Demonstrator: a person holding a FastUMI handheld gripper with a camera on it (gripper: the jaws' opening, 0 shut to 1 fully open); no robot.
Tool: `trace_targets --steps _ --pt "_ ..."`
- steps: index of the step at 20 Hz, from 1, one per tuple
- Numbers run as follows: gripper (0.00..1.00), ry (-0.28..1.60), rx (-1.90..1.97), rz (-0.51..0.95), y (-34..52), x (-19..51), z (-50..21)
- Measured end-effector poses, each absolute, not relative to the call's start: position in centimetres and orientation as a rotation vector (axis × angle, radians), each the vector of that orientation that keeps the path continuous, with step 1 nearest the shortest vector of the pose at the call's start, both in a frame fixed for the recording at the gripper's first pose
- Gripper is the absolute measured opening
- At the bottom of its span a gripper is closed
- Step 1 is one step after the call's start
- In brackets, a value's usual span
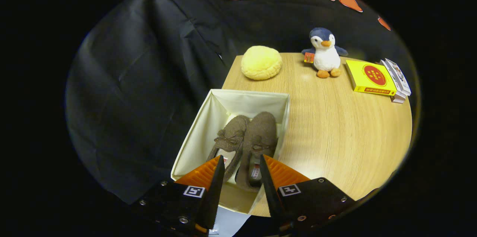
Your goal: Open the storage box then place both shoes into the box .Put the left shoe in first, then the right shoe, with the right side of both shoes facing outward in a uniform manner.
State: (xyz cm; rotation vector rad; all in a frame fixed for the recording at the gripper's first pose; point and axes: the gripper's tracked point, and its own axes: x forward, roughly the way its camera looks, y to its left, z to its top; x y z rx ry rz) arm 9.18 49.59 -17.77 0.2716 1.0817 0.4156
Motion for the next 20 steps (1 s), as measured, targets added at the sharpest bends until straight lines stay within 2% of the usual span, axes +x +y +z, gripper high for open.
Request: trace_targets --steps 2,7,12,15,20 --pt "0.63 1.013 0.251 0.438 47.3 9.6 -16.1" --pt "0.73 0.871 0.183 0.441 40.0 10.4 -13.7" --pt "0.93 0.658 0.194 0.389 32.4 12.7 -9.2" --pt "0.97 0.496 0.171 0.315 26.2 14.2 -6.6" --pt "0.97 0.215 0.120 0.194 17.2 16.0 -1.4"
